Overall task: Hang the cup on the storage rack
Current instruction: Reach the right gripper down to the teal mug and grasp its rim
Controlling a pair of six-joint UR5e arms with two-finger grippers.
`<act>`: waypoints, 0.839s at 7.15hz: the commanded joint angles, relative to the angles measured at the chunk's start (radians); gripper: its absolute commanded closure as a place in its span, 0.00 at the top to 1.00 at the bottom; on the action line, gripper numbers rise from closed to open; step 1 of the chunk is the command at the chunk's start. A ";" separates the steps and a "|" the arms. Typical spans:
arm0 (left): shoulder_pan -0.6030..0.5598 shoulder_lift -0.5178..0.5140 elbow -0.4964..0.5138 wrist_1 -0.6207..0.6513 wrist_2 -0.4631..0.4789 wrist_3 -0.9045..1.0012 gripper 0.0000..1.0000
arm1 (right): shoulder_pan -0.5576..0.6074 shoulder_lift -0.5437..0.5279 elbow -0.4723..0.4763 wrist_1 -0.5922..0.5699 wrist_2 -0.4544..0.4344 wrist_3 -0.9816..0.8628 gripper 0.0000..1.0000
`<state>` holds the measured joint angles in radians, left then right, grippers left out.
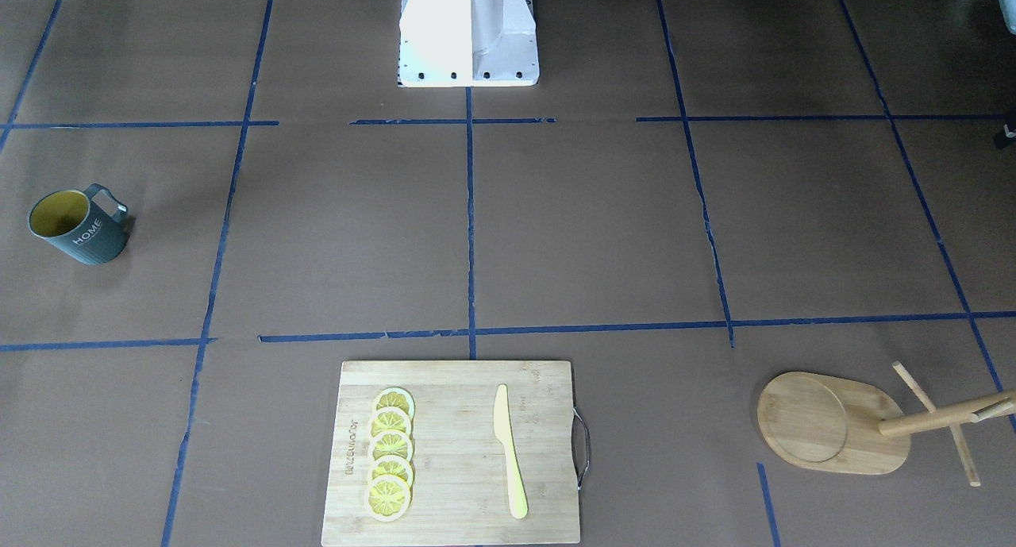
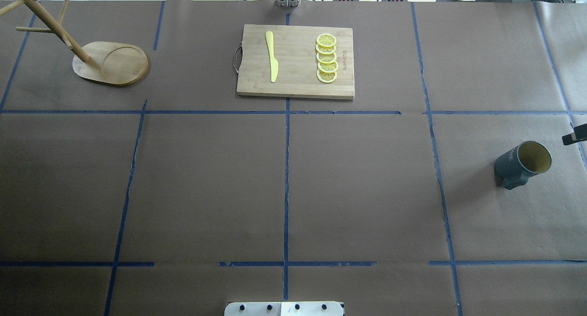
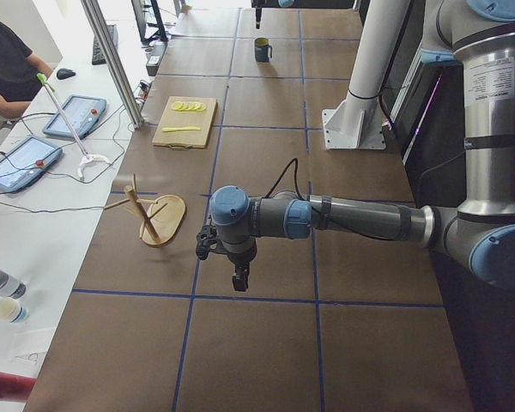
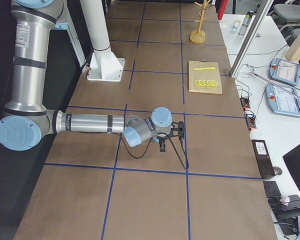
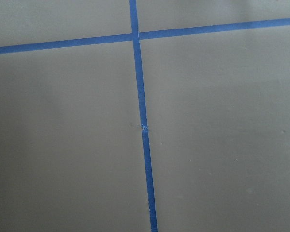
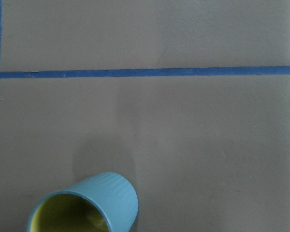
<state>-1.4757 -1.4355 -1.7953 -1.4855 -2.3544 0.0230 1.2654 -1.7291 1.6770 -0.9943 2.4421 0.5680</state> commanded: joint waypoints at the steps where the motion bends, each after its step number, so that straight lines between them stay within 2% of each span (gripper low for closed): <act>1: 0.000 0.001 0.004 0.001 0.000 0.000 1.00 | -0.108 -0.006 0.035 0.036 -0.049 0.096 0.97; 3: 0.000 0.001 0.011 -0.001 0.000 0.002 1.00 | -0.173 -0.020 0.032 0.036 -0.125 0.095 0.94; 4: 0.000 0.001 0.011 -0.001 0.000 0.002 1.00 | -0.200 -0.020 0.030 0.034 -0.168 0.095 0.79; 5: 0.000 0.001 0.011 -0.001 0.000 0.002 1.00 | -0.201 -0.023 0.027 0.031 -0.173 0.093 0.26; 6: 0.000 0.001 0.013 -0.002 0.000 0.002 1.00 | -0.201 -0.027 0.024 0.028 -0.172 0.095 0.00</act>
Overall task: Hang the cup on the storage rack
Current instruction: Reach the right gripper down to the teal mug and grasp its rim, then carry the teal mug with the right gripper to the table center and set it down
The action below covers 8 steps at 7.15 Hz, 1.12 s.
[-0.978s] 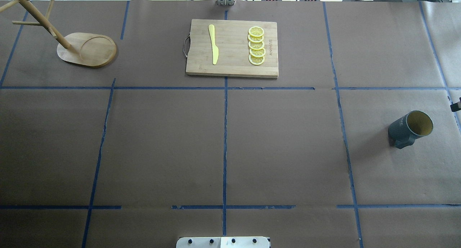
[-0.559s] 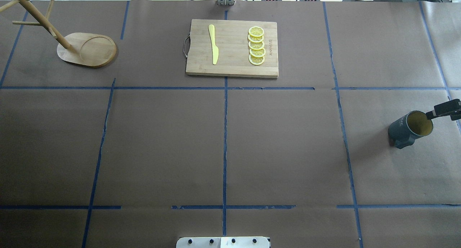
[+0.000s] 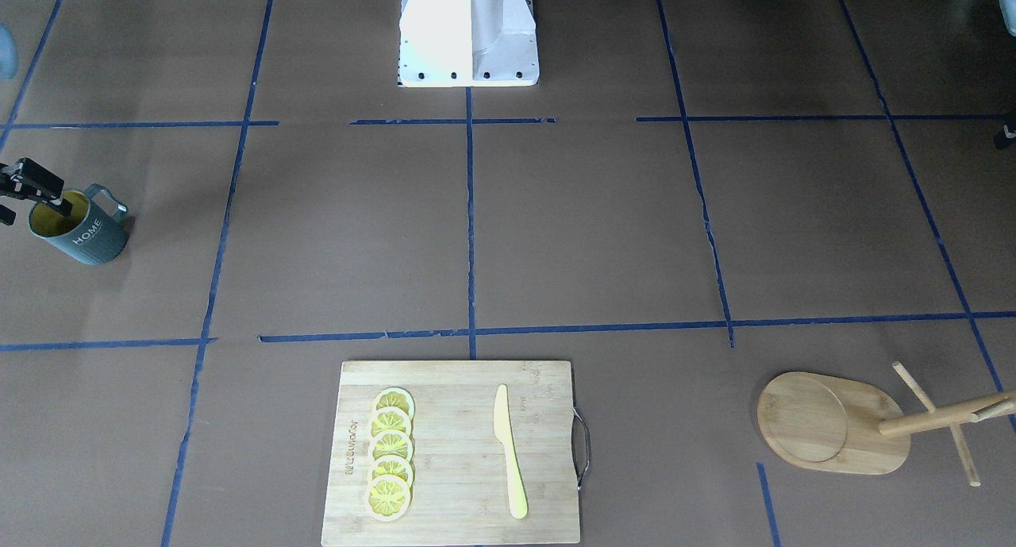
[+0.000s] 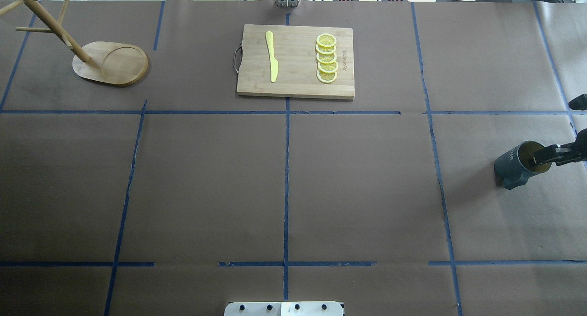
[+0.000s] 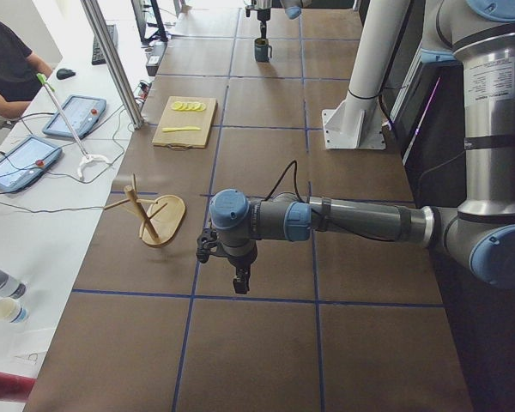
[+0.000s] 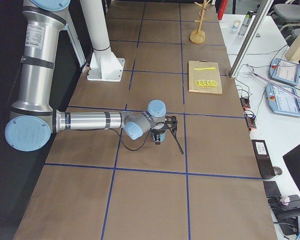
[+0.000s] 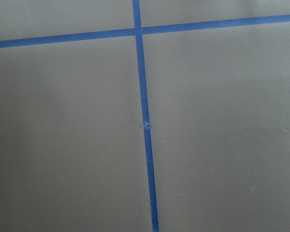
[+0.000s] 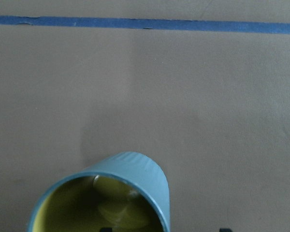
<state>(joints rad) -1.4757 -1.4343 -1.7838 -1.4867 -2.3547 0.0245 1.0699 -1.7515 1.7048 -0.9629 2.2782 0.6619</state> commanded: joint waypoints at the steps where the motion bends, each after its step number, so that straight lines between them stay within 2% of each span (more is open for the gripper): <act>1: 0.000 0.000 0.001 -0.001 0.000 0.000 1.00 | -0.005 -0.003 -0.002 -0.003 -0.005 -0.001 0.00; 3: 0.000 0.000 0.000 -0.003 0.000 0.002 1.00 | -0.014 0.062 0.030 -0.028 0.024 0.005 0.00; 5: 0.000 -0.002 0.000 -0.003 0.000 0.003 1.00 | -0.042 0.209 0.201 -0.350 0.032 0.015 0.00; 6: 0.002 -0.003 -0.002 -0.003 0.000 0.002 1.00 | -0.085 0.316 0.223 -0.434 0.021 0.098 0.00; 7: 0.005 -0.009 -0.003 -0.004 0.002 0.002 1.00 | -0.188 0.425 0.219 -0.441 -0.014 0.277 0.00; 8: 0.005 -0.014 -0.003 -0.003 0.002 -0.001 1.00 | -0.287 0.528 0.208 -0.465 -0.098 0.415 0.00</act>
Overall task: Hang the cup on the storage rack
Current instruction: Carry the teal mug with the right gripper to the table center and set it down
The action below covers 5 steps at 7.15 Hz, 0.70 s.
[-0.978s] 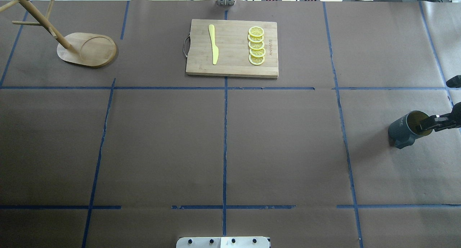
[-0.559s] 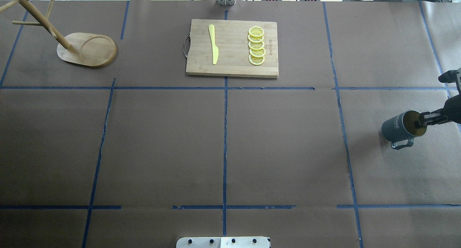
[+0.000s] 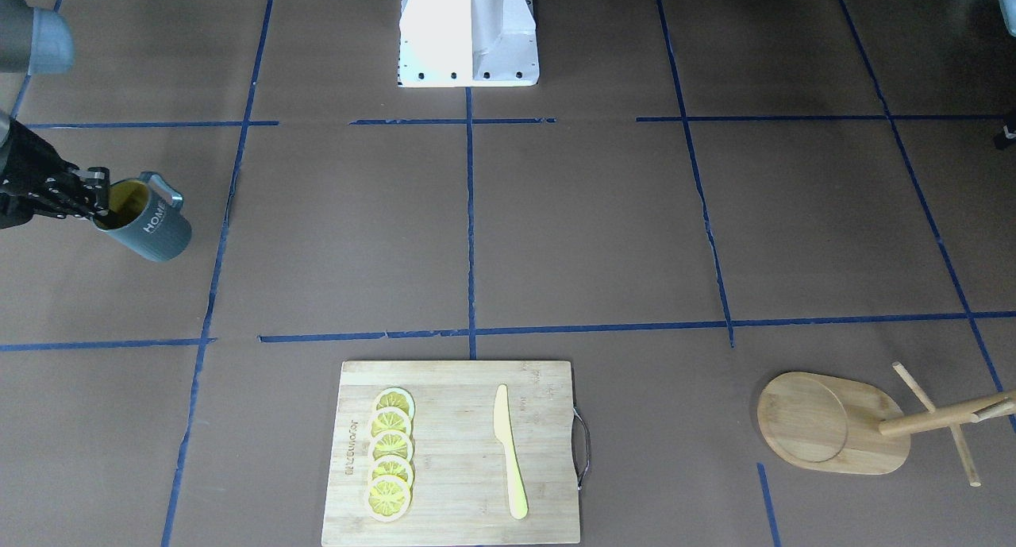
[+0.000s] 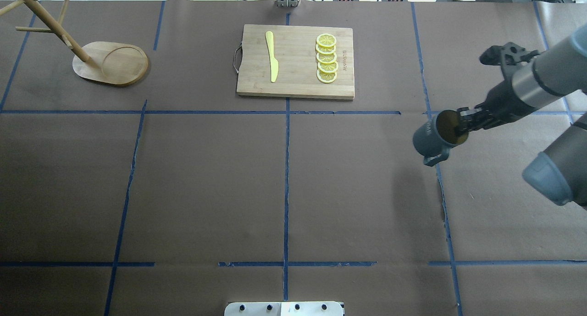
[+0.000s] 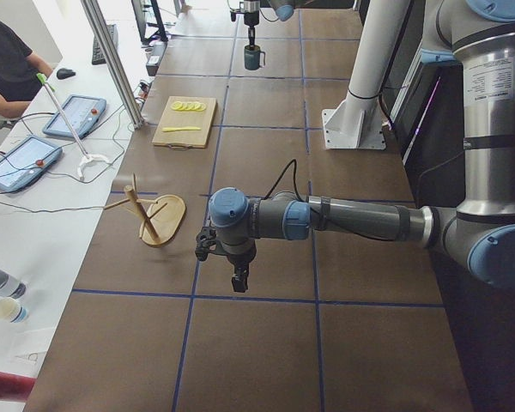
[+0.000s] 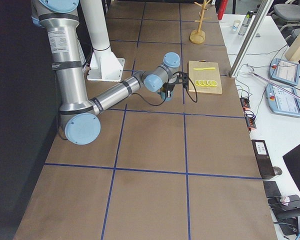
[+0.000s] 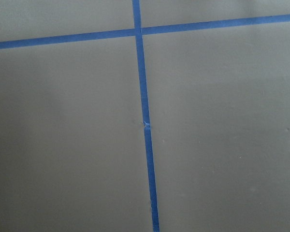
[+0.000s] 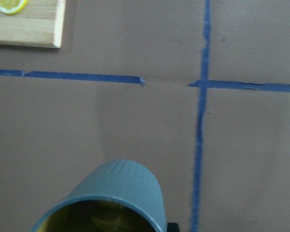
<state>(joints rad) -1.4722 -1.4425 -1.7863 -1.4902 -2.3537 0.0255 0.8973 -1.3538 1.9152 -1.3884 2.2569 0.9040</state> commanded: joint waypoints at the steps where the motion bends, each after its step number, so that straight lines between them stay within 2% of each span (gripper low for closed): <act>1: 0.001 -0.007 0.004 -0.001 0.001 0.001 1.00 | -0.197 0.248 -0.036 -0.117 -0.167 0.320 0.00; 2: 0.001 -0.007 0.005 -0.001 0.001 0.001 1.00 | -0.237 0.340 -0.095 -0.141 -0.187 0.504 0.00; 3: 0.001 -0.007 0.005 0.001 0.001 -0.001 1.00 | -0.277 0.407 -0.167 -0.140 -0.245 0.641 0.00; 4: 0.001 -0.007 0.007 0.001 0.002 -0.002 1.00 | -0.302 0.465 -0.248 -0.138 -0.296 0.718 0.01; 5: 0.001 -0.006 0.007 0.001 0.001 -0.001 1.00 | -0.310 0.510 -0.310 -0.138 -0.298 0.809 0.01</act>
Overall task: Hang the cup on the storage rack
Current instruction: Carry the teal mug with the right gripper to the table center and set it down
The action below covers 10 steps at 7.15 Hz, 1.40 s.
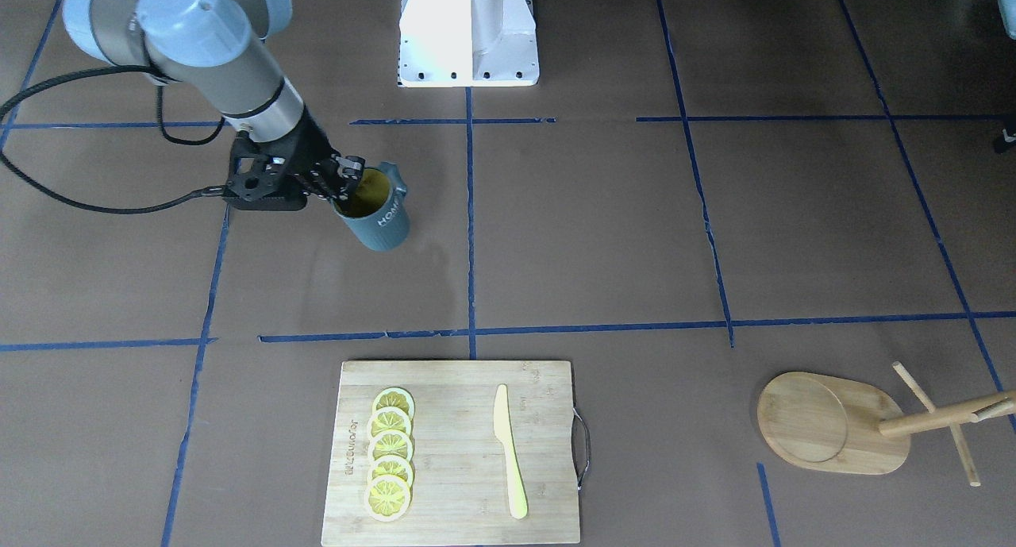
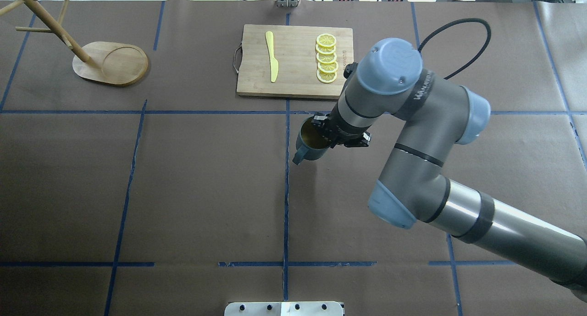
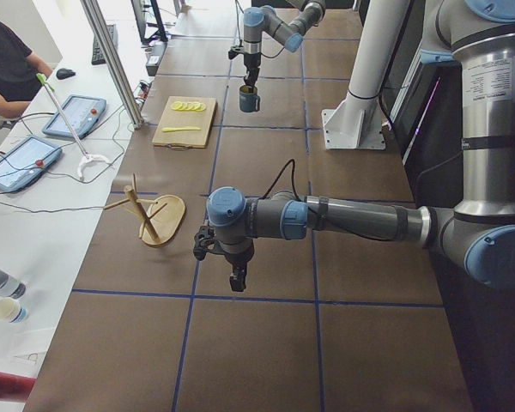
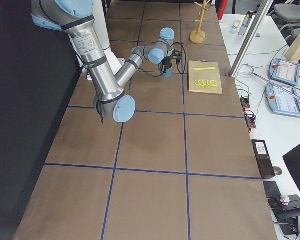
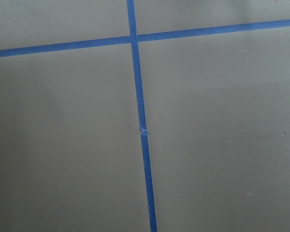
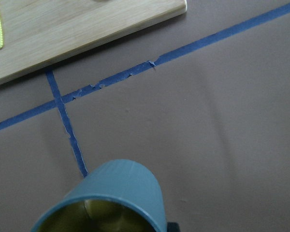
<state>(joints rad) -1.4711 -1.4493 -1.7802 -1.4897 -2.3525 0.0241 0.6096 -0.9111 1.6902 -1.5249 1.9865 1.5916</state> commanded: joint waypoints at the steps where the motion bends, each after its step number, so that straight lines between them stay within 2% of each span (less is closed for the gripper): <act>1: 0.000 0.001 0.001 0.000 -0.001 0.000 1.00 | -0.024 0.095 -0.118 -0.001 -0.028 0.149 0.02; 7: 0.000 0.012 0.001 -0.001 0.001 0.003 1.00 | -0.060 0.109 -0.141 0.003 -0.028 0.211 0.09; 8: -0.003 0.012 -0.004 -0.001 0.001 0.004 1.00 | -0.068 0.112 -0.141 0.002 -0.029 0.209 0.14; 9: 0.000 0.012 -0.004 -0.001 0.001 0.002 1.00 | -0.077 0.109 -0.142 0.000 -0.029 0.206 0.34; 10: 0.000 0.012 0.001 -0.001 0.001 0.011 1.00 | -0.077 0.110 -0.141 0.000 -0.029 0.211 0.62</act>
<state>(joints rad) -1.4719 -1.4374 -1.7825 -1.4910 -2.3516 0.0288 0.5368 -0.8014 1.5487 -1.5241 1.9576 1.8000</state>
